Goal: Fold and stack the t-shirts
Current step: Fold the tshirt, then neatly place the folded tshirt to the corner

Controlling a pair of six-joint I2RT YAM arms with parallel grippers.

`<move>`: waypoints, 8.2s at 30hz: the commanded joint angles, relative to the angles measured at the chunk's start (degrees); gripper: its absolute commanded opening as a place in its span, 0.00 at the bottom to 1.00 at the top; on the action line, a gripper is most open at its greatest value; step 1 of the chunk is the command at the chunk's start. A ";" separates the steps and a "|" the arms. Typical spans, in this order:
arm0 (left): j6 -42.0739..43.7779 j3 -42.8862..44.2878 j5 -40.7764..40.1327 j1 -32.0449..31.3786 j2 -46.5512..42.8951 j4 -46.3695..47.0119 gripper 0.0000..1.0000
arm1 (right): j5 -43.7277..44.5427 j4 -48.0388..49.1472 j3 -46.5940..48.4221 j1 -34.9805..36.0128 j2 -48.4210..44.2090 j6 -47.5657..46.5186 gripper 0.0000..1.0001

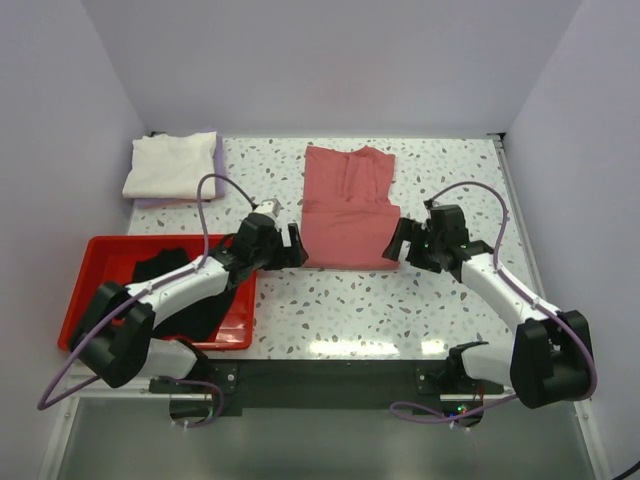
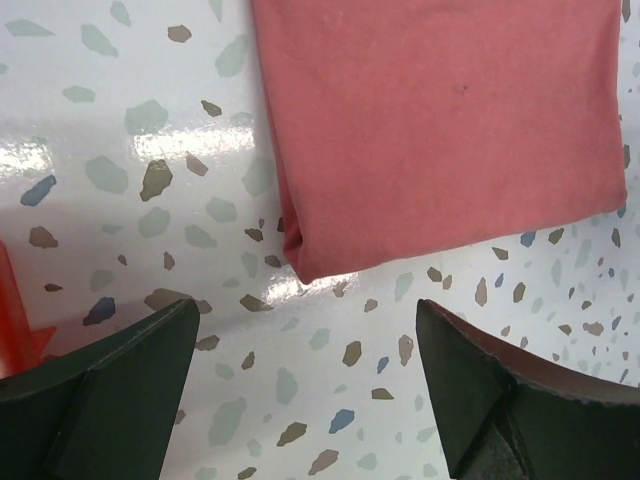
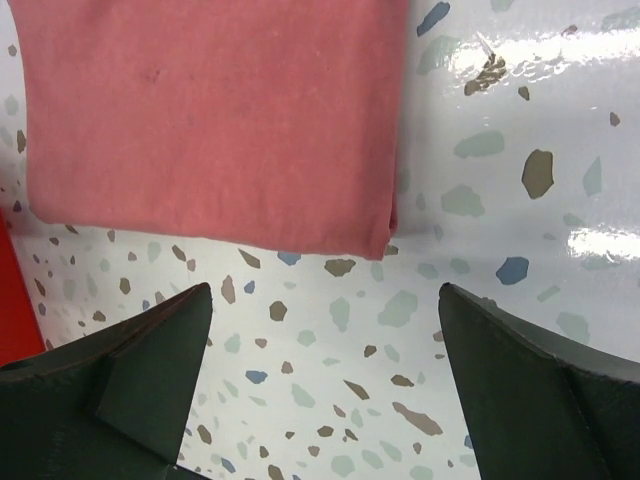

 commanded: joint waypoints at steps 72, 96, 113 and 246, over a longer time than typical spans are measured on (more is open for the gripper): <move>-17.12 -12.68 -4.10 -20.79 -10.70 -4.64 0.00 | -9.34 -25.06 -5.22 -0.01 -11.77 -3.51 0.00; -15.45 2.62 -14.73 -23.52 -37.26 -24.35 0.00 | -25.68 -51.36 20.62 -0.09 -20.58 -10.28 0.00; -18.89 8.94 -35.22 -23.17 -26.30 -26.30 0.00 | -29.03 -42.48 15.26 -0.89 -14.25 -7.55 0.00; 5.11 31.18 -10.70 -4.27 24.17 -12.58 1.00 | 19.13 -12.68 6.29 -4.58 -26.89 -1.84 0.99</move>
